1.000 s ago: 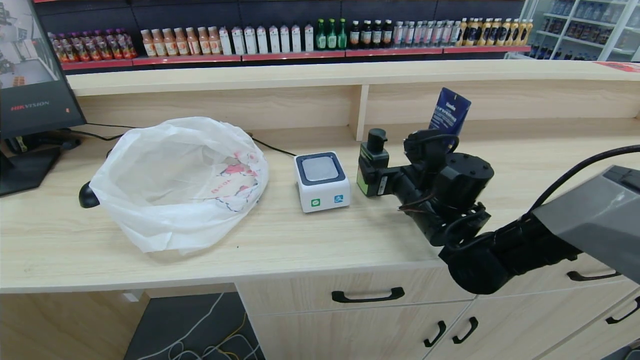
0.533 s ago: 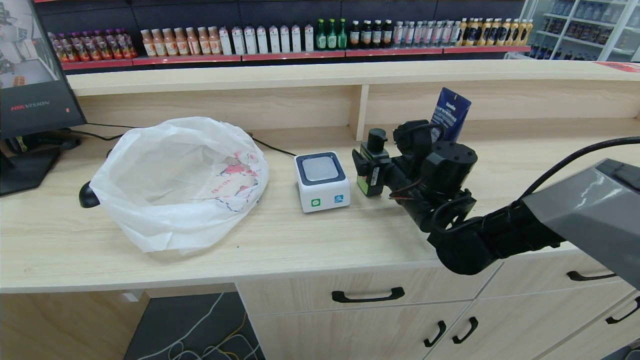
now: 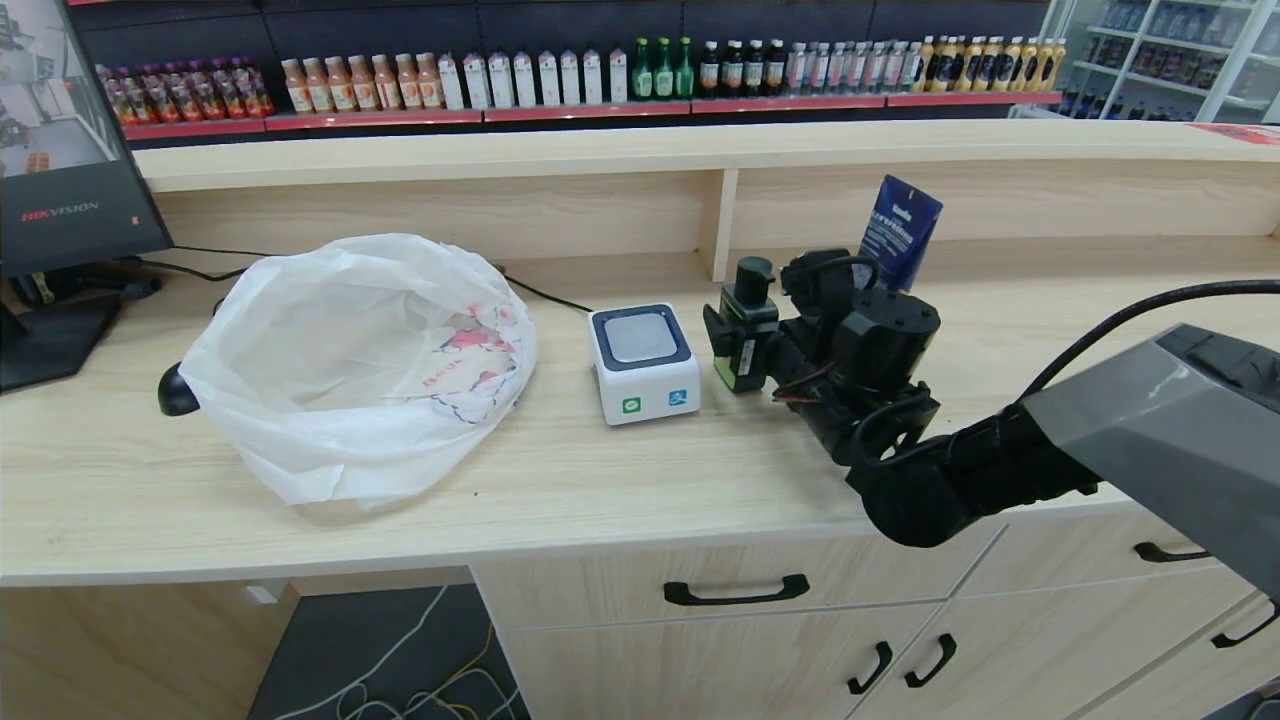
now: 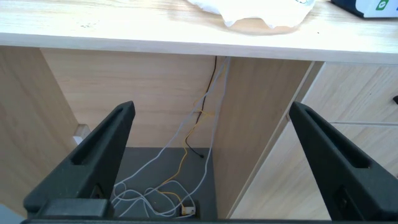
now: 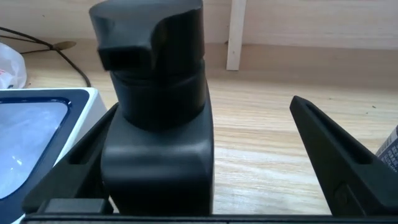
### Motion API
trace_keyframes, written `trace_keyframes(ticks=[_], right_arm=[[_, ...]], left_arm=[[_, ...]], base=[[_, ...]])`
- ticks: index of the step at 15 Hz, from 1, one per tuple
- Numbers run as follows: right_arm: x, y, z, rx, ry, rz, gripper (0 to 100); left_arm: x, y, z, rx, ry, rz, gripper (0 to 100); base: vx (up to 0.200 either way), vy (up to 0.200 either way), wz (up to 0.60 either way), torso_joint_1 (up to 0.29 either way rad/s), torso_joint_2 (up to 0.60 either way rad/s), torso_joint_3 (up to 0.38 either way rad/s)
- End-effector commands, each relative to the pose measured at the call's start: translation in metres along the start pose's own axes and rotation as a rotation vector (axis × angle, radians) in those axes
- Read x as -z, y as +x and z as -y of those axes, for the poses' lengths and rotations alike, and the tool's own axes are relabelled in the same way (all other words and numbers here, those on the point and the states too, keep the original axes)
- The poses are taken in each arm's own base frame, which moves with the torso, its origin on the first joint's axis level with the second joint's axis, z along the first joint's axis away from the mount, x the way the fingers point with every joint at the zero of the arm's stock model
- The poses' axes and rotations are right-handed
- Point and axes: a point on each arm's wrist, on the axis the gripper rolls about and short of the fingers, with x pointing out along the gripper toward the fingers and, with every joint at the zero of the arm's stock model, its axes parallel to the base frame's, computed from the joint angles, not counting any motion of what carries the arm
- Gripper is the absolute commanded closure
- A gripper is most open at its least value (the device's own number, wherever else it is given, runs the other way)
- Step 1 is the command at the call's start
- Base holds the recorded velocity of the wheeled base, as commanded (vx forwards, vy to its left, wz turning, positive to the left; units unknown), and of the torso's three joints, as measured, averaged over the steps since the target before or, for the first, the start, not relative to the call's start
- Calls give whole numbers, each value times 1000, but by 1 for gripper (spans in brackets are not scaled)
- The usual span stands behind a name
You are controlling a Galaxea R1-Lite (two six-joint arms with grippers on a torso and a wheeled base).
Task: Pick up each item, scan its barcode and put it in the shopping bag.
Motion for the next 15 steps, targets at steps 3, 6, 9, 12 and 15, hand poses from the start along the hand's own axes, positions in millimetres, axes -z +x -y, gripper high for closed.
trace_keyframes(ticks=[3,6,9,12,15], right_arm=[[6,0,-1,-1,-2,-13,0],[7,1,-1,-1,-2,-14,0],[7,1,-1,-1,-2,-14,100],[9,0,-1,3,-2,-20,100],[8,0,-1,1,-2,-17,100]], left_arm=[[0,0,0,-1,-1,0,0],[0,0,0,-1,-1,0,0],[0,0,0,-1,-1,0,0],[0,0,0,-1,-1,0,0],[0,0,0,-1,-1,0,0]], base=[[0,0,0,0,0,0],[0,0,0,0,0,0],[0,0,0,0,0,0],[0,0,0,0,0,0],[0,0,0,0,0,0]])
